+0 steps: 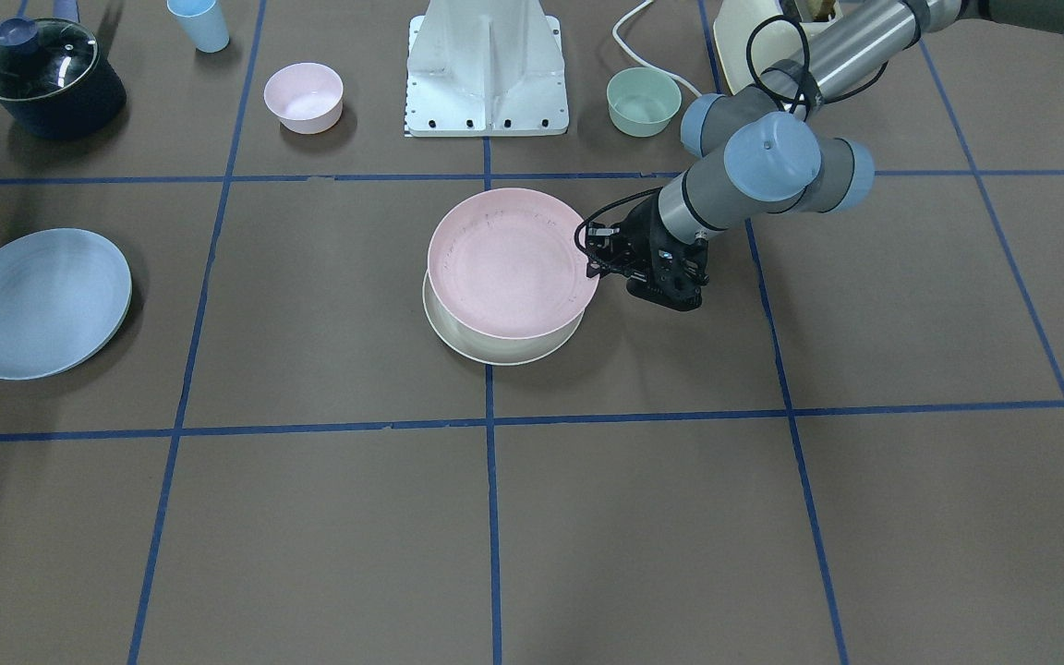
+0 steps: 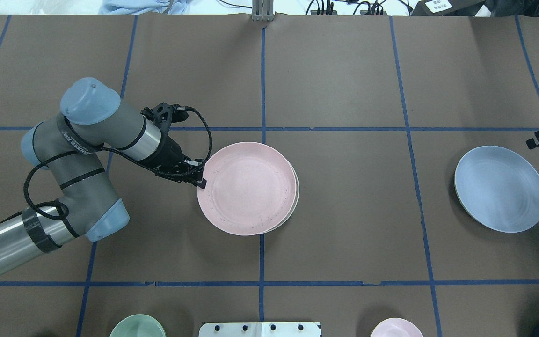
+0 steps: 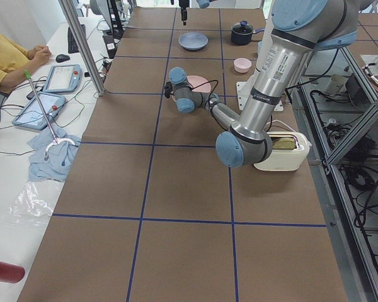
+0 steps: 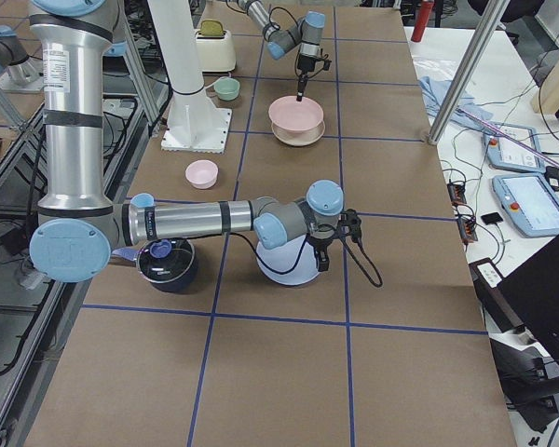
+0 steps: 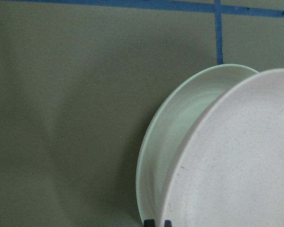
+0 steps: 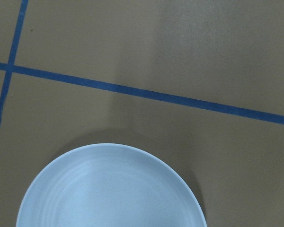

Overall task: Stack three plates with pink and blue
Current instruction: 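Slide the pink plate with the left gripper onto the cream plate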

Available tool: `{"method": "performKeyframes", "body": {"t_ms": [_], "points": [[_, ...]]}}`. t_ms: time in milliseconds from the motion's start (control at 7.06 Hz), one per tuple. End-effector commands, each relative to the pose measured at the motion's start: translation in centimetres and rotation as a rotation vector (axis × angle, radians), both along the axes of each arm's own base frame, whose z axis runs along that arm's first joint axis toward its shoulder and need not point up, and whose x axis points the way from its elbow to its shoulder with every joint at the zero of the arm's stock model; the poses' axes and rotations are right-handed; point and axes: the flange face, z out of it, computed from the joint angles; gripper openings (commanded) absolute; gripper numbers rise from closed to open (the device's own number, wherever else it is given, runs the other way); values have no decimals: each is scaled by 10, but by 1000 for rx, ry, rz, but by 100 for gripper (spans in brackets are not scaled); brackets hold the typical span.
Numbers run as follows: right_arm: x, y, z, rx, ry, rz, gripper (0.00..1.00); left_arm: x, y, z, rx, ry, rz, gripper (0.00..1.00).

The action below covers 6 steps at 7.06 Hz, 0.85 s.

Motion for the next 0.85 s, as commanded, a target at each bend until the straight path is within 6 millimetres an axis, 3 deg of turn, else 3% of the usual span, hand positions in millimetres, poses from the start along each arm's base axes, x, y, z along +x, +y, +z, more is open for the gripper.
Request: {"method": "performKeyframes", "body": {"t_ms": [0,283,709], "points": [[0,0,-2,4,-2,0,100,8,2,3,-1,-6,7,0],[0,0,-3,5,-3,0,100,20,-8,2,-6,-15,9,0],[0,0,-4,7,-3,0,100,21,-9,-1,-3,-12,9,0]]}}
